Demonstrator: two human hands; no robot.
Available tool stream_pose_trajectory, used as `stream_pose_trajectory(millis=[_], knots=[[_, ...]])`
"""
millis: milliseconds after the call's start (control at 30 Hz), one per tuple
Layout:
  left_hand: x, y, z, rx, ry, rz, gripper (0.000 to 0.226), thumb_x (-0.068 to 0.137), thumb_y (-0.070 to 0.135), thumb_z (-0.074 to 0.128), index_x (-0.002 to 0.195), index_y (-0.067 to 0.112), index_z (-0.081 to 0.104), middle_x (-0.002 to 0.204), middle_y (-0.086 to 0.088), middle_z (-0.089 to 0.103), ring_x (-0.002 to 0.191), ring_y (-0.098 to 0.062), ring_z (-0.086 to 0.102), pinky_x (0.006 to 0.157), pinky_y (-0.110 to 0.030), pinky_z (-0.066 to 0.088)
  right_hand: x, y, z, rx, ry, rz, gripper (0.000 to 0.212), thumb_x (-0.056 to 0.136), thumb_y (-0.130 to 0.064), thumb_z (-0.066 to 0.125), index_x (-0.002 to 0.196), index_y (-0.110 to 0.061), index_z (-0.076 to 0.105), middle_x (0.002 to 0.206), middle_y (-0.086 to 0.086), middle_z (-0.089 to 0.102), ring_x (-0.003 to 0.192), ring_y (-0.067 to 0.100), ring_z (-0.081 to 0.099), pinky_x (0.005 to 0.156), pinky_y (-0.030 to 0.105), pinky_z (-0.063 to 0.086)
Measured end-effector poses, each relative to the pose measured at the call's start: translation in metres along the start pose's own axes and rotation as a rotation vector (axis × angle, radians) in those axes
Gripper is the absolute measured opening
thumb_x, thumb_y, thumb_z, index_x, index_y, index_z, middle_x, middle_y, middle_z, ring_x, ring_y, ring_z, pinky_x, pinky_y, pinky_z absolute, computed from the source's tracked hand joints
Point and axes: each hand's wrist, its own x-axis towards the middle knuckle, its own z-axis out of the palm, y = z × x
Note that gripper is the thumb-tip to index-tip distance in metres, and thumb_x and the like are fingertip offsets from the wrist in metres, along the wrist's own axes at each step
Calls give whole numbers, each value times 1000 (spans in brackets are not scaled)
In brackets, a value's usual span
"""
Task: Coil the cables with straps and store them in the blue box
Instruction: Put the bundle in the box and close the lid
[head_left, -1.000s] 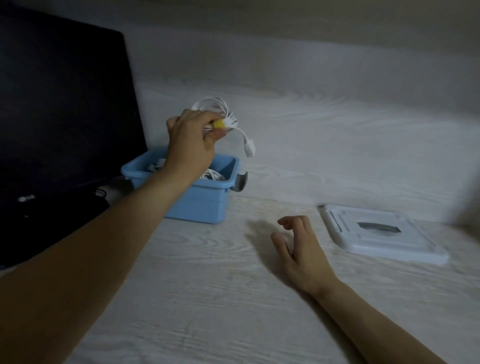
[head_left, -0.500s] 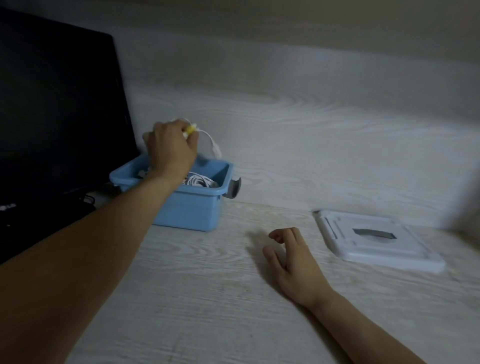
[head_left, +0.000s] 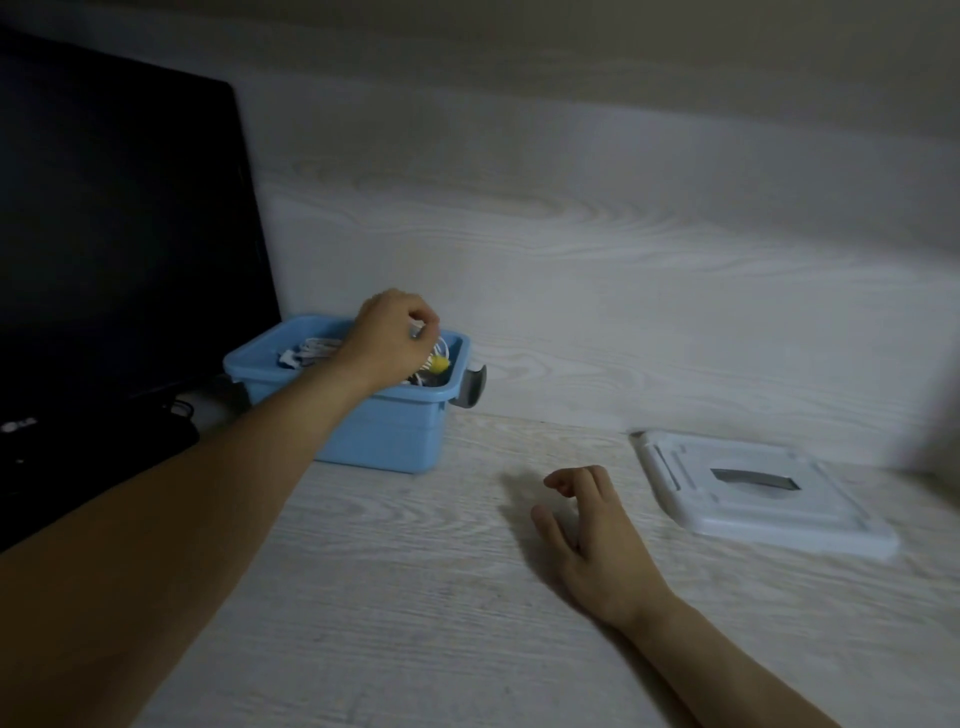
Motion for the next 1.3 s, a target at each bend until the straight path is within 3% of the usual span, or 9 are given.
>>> stream_pose_trajectory(millis=[167, 333, 500, 633, 867, 1000, 1100, 1200, 1300], knots=[[-46, -10, -4, 136, 130, 68, 23, 87, 28, 55, 83, 10, 68, 93, -10, 61, 100, -30, 50, 87, -41, 42, 5, 11, -14, -333, 268, 184, 48, 74, -10, 65, 121, -11, 56, 127, 14, 51, 121, 36, 48, 104, 51, 36], [-95, -6, 36, 397, 218, 130, 32, 86, 33, 42, 91, 8, 62, 96, -13, 61, 101, -34, 47, 94, -49, 33, 2, 28, -36, -688, 9, 616, 51, 82, -11, 49, 133, -11, 43, 138, 14, 46, 130, 33, 39, 109, 45, 27], [-88, 7, 53, 280, 305, 111, 12, 82, 20, 46, 81, 13, 56, 91, -7, 61, 97, -29, 43, 91, -45, 27, 5, 40, -54, -753, 16, 503, 38, 90, -10, 48, 125, -17, 61, 114, 6, 62, 109, 29, 52, 89, 38, 38], [-98, 44, 67, 172, 252, 163, 13, 78, 23, 44, 78, 18, 56, 86, -1, 60, 98, -26, 48, 91, -43, 27, 7, 30, -44, -701, 40, 474, 39, 95, -14, 49, 131, -25, 58, 120, 3, 60, 117, 26, 48, 101, 45, 28], [-95, 87, 70, -107, 83, 256, 29, 76, 30, 46, 95, 16, 63, 100, 0, 58, 103, -22, 49, 92, -39, 33, 44, 2, -76, -278, 551, 378, 23, 97, -12, 57, 118, -15, 66, 108, 12, 65, 106, 34, 55, 89, 50, 46], [-74, 74, 50, -202, 192, 260, 45, 76, 20, 48, 117, 11, 65, 121, -5, 55, 117, -24, 48, 100, -38, 41, 75, -43, -101, 34, 721, 300, 19, 97, -18, 60, 114, -12, 65, 101, 3, 68, 93, 18, 63, 75, 19, 49], [-57, 56, 36, 91, -99, 270, 50, 89, 36, 40, 134, 20, 56, 148, 0, 41, 140, -21, 30, 114, -48, 25, 96, -83, -97, 153, 733, 201, 15, 96, -17, 61, 110, -12, 63, 96, -4, 66, 84, 4, 62, 65, 8, 46], [-48, 47, 33, 90, -230, 206, 31, 94, 35, 39, 75, 23, 59, 100, -5, 64, 107, -24, 56, 102, -48, 37, 113, -112, -72, 140, 673, 65, 8, 95, -16, 62, 103, -18, 63, 94, -5, 66, 87, 14, 64, 74, 30, 52], [-41, 42, 17, -273, 235, -11, 27, 91, 19, 45, 66, 14, 54, 76, -14, 64, 79, -34, 59, 71, -37, 44, 126, -129, -37, 48, 541, -32, 9, 98, -16, 58, 105, -17, 62, 99, 2, 66, 94, 22, 59, 78, 40, 50]])
